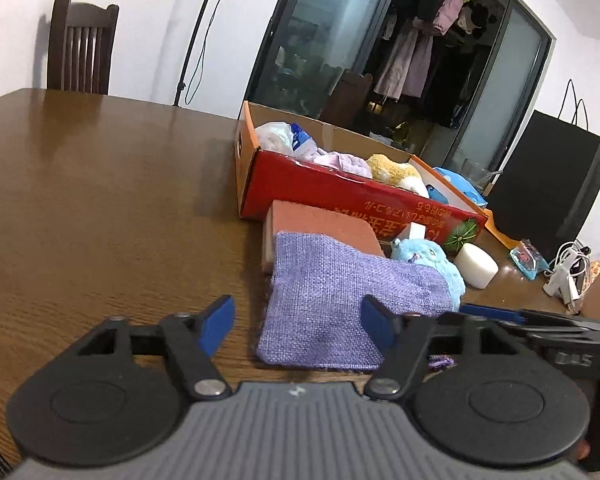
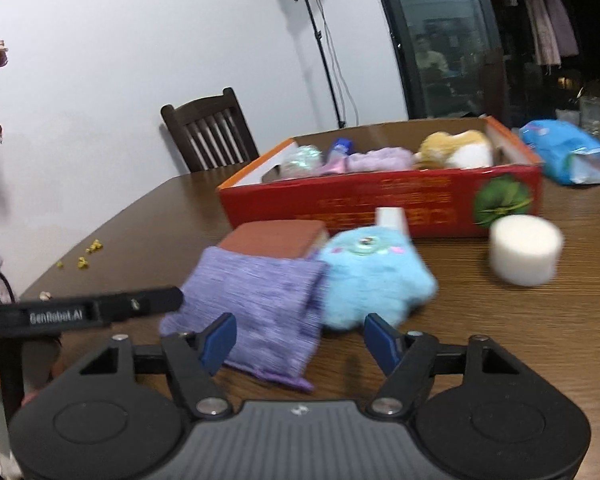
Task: Organize soft objects
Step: 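Grasp the lilac drawstring pouch with the right gripper and lift it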
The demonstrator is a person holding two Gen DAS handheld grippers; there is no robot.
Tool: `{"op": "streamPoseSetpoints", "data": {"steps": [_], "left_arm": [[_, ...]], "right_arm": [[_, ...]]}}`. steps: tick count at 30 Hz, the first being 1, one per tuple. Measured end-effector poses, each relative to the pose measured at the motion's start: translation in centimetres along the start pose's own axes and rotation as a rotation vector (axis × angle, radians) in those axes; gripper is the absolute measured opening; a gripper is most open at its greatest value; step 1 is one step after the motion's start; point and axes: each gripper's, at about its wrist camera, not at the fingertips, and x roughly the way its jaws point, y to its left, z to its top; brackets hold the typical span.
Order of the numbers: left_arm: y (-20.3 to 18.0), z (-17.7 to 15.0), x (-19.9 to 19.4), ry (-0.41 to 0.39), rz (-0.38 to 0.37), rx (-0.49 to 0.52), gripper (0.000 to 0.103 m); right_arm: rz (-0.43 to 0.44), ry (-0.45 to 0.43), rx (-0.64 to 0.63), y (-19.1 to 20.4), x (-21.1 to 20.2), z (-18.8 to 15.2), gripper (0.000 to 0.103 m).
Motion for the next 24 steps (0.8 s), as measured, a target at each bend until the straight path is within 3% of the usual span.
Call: {"op": "streamPoseSetpoints", "data": {"steps": [2,6,9,14,22,23,24], "left_arm": [[0.2,-0.1,0.0,0.013,-0.028,-0.008,0.038],[-0.3,-0.4,0.1,0.031,-0.028,0.027,0.017],[-1.2,-0.7,0.2,0.043,-0.060,0.064,0.009],[-2.0,-1.1,-0.4,0.038,-0.087,0.083,0.004],[-5.1,-3.3,-5.2,0.002,-0.135,0.068,0.010],[-5.5,-3.5,-5.4,0.003,-0.131,0.085,0.023],[-5.8,-3.6,-5.3,0.010,-0.131,0.100,0.052]], "right_arm": [[0.018,0.008,0.005,0.5,1.0,0.2,0.054],[0.034,0.024,-0.016,1.5,2.1,0.1,0.021],[0.024,0.018,-0.020,1.5,2.2,0.0,0.010],[0.031,0.013,-0.006,1.3,1.6,0.0,0.004],[0.086,0.025,-0.092,2.0,-5.1,-1.9,0.003],[0.092,0.030,-0.096,1.7,-6.2,-2.2,0.002],[0.097,0.037,-0.094,1.2,-7.0,-2.5,0.002]]}}
